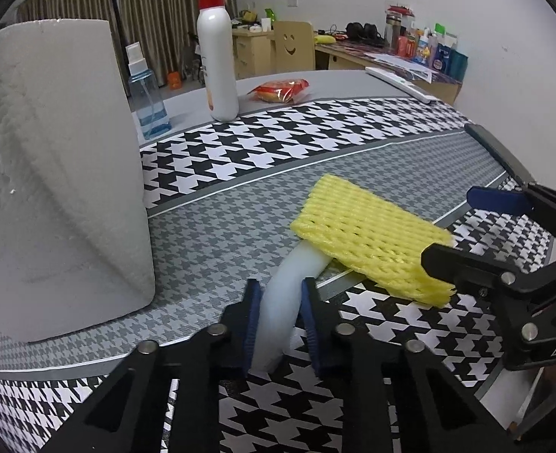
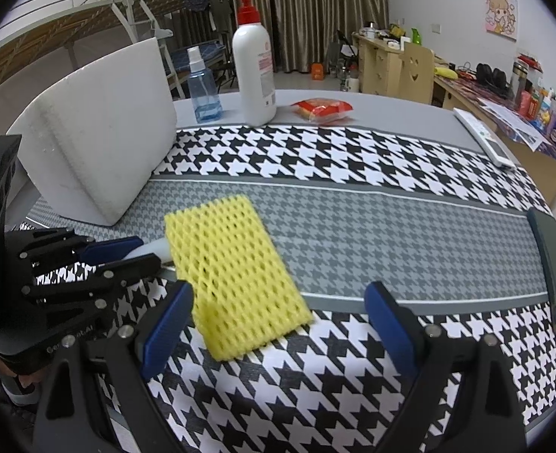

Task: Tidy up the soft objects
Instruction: 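Grasp the white handle with the left tool while the right tool closes on the yellow mesh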

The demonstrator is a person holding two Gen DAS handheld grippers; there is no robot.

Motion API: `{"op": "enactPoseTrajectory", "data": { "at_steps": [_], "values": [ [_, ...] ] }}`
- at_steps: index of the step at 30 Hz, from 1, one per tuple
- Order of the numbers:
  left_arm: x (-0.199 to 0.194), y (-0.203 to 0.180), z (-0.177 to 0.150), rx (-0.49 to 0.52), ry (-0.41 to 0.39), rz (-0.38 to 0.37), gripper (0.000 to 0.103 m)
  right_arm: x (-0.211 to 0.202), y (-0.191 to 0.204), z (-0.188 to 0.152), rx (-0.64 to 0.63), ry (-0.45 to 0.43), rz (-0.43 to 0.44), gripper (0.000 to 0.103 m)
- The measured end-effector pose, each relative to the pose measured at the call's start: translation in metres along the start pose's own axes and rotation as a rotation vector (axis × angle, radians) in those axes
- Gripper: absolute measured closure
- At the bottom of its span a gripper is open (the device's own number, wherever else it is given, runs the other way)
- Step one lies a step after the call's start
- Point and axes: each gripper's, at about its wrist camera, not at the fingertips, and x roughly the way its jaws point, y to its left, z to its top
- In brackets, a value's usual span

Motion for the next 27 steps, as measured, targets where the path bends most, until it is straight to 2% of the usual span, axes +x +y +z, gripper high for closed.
{"op": "enactPoseTrajectory", "data": {
  "at_steps": [9, 16, 22, 27],
  "values": [
    [-0.008, 0.003, 0.0, -0.018, -0.028, 0.005, 0.088, 0.0, 0.013, 0.002, -0.05, 0.0, 0.0, 0.009],
    [-0.013, 0.008, -0.001, -0.033, -0.037, 0.006, 0.089, -0.001, 0.016, 0.004, -0.058, 0.001, 0.007, 0.013],
    [-0.014, 0.008, -0.002, -0.037, -0.037, -0.002, 0.089, 0.002, 0.026, 0.006, -0.081, 0.013, 0.043, 0.02],
    [-0.014, 0.007, -0.002, -0.035, -0.039, -0.005, 0.089, 0.013, 0.03, 0.007, -0.086, 0.054, 0.055, 0.034]
  ]
}}
